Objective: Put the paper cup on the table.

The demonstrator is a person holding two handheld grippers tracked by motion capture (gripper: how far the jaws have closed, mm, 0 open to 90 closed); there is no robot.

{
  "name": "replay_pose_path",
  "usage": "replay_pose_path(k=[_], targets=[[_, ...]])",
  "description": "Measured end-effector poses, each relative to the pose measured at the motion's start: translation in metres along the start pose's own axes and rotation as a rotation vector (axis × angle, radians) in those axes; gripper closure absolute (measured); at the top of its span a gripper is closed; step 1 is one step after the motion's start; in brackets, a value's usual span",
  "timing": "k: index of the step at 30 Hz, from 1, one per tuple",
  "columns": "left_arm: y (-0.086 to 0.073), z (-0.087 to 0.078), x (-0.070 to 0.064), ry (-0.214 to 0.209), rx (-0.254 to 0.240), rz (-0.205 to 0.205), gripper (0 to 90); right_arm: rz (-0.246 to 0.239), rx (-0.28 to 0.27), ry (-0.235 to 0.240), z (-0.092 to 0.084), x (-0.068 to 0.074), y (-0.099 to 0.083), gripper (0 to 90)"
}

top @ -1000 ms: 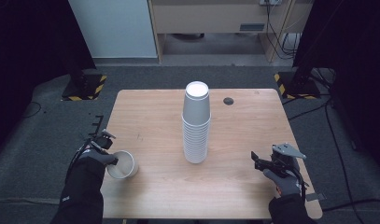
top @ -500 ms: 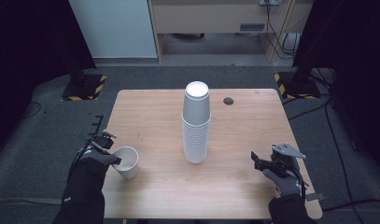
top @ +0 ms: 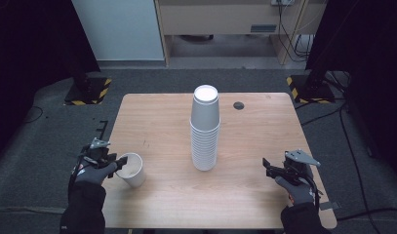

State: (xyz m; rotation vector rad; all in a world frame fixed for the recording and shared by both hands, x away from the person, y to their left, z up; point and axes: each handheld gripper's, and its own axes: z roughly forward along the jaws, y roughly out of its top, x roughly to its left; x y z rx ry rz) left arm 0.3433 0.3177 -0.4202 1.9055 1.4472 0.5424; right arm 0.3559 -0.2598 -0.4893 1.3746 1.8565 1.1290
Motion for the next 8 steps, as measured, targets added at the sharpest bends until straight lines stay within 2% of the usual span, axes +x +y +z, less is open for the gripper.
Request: replay_pose_path(k=[2, 3, 4, 5, 7, 8], targets=[[-0.0028, -0.0047, -0.0012, 0.004, -0.106, 0.010, 42.3, 0.006, -0.002, -0.001, -0.0003, 0.0001, 0.0002, 9.4], [-0.0028, -0.0047, -0.0012, 0.004, -0.106, 0.010, 41.4, 0.006, -0.003, -0.001, -0.0003, 0.0001, 0.0002, 9.4], [-0.0054, -0.0086, -0.0023, 0.016, -0.210, 0.001, 41.2, 0.006, -0.004, -0.002, -0.0003, 0.0001, 0.0001, 9.3], [-0.0064, -0.0100, -0.0031, 0.021, -0.252, 0.005, 40.1, 0.007, -0.003, -0.002, -0.0003, 0.0001, 0.0002, 9.3], [-0.0077, -0.0115, -0.0055, 0.033, -0.330, 0.006, 38.0, 0.007, -0.001, -0.003, -0.0001, 0.0001, 0.0002, 9.2], [-0.0077, -0.0115, -0.0055, 0.033, -0.330, 0.006, 36.9, 0.007, -0.001, -0.003, -0.0001, 0.0001, 0.0002, 9.2]])
